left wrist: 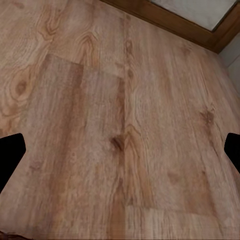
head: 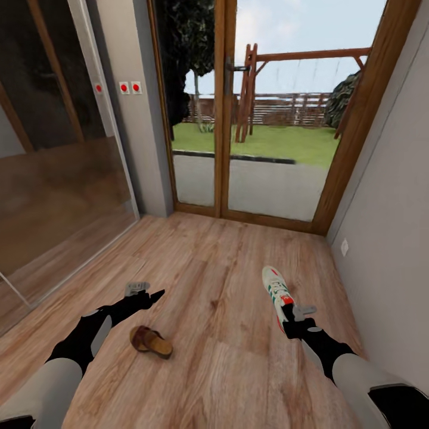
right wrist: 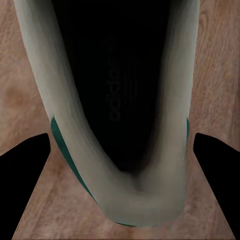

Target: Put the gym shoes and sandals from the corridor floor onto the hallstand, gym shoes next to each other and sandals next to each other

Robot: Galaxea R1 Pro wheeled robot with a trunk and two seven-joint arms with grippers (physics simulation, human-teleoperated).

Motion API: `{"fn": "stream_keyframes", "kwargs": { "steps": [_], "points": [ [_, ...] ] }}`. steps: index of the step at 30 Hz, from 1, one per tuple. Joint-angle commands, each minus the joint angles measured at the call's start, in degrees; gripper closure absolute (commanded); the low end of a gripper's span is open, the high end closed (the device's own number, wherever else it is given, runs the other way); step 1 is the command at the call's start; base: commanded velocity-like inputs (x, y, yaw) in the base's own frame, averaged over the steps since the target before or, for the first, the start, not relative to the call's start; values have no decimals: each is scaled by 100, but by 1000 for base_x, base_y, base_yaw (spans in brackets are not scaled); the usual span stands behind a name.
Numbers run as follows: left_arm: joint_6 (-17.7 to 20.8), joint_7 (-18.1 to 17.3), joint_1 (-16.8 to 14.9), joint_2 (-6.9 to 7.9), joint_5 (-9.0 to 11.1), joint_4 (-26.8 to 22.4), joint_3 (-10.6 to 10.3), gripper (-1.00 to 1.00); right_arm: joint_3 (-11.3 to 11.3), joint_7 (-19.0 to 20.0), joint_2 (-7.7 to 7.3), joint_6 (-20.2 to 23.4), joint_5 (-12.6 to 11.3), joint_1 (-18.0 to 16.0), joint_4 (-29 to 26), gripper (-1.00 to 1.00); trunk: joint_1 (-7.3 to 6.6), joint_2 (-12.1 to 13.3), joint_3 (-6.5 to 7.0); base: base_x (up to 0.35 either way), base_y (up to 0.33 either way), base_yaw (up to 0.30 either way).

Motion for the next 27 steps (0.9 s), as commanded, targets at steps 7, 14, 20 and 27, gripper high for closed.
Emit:
{"fn": "stream_keyframes", "kwargs": {
  "steps": [7,14,20,27],
  "points": [
    [60,-27,-4,-1,54,0,13,-100,36,-17,-4,18,15,-1,-10,100,2,-2,-5,335,-39,209],
    [60,-28,-4,-1,54,0,13,-100,36,-17,-3,17,15,-1,-6,100,2,-2,-5,334,-118,114],
    [60,-27,-5,-1,54,1,13,-100,36,-17,3,17,15,-1,-2,100,2,-2,-5,289,-255,98],
    [60,-28,-3,-1,54,6,13,-100,36,-14,34,10,27,-1,13,100,2,-2,-5,81,-322,213]
  ]
}}
